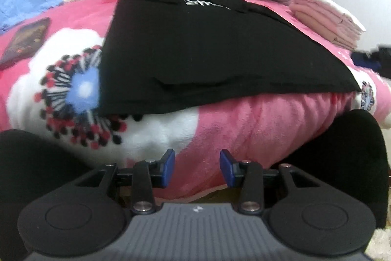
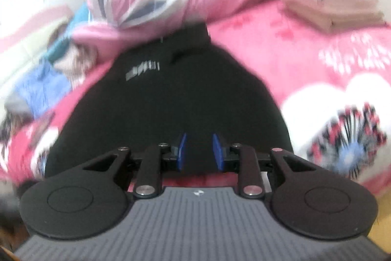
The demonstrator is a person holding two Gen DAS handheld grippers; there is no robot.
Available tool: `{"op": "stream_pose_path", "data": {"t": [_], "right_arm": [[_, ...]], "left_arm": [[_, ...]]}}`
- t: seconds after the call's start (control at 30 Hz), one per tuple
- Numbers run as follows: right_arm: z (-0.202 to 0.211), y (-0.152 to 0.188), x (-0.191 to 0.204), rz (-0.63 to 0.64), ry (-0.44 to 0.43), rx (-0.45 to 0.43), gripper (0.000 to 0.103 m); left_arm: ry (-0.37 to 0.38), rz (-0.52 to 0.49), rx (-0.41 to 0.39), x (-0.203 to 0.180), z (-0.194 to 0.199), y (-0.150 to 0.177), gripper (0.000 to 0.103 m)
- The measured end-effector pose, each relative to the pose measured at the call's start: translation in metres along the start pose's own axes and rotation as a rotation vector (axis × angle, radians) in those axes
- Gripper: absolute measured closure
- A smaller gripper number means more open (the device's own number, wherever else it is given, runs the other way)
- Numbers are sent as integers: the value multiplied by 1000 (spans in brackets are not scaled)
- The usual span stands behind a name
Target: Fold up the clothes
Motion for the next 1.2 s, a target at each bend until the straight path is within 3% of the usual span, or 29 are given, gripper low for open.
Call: {"op": "stream_pose_path", "data": {"t": [0.17, 0.23, 0.3, 0.37, 0.43, 0.47, 0.6, 0.8, 0.9, 1.0, 1.2], "right_arm": [[-55, 13, 24, 78, -62, 40, 80], [-71, 32, 35, 148, -50, 108, 80], [-67, 52, 50, 219, -45, 117, 78], [-55, 61, 67, 277, -92, 154, 77], [-52, 53, 77, 258, -165, 151, 78], [-50, 48, 82, 246, -202, 148, 78], [-71, 33, 114, 358, -208, 112, 77], [-122, 58, 181, 503, -366, 162, 78], [-142, 91, 207, 606, -377, 271, 77], [-135, 109, 227, 696, -403, 303, 76], [-132, 92, 231, 647, -353, 265, 78]], "left_arm": [[-64, 49, -116, 14, 17, -20, 61], [-114, 44, -159, 23, 18, -27, 60], [-151, 57, -169, 31, 14, -35, 60], [-161, 75, -163, 40, 4, -39, 60], [-161, 82, -153, 49, -7, -42, 61], [-153, 90, -150, 51, -10, -41, 61], [-126, 120, -155, 55, -10, -35, 62], [-65, 207, -136, 74, -2, -25, 64], [-32, 225, -136, 83, -8, -20, 64], [-6, 219, -163, 85, -7, -17, 64], [75, 278, -180, 99, -9, -11, 70]]}}
Point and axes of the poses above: each gripper's, at about its wrist camera, not at the fingertips, and z roughly against the way its jaws point, x to its left, y to its underside, the point moved 4 cm from there along -z, roughly the way its jaws point, and after that the axes turned 12 degrees about -y, right-handed, at the moved point
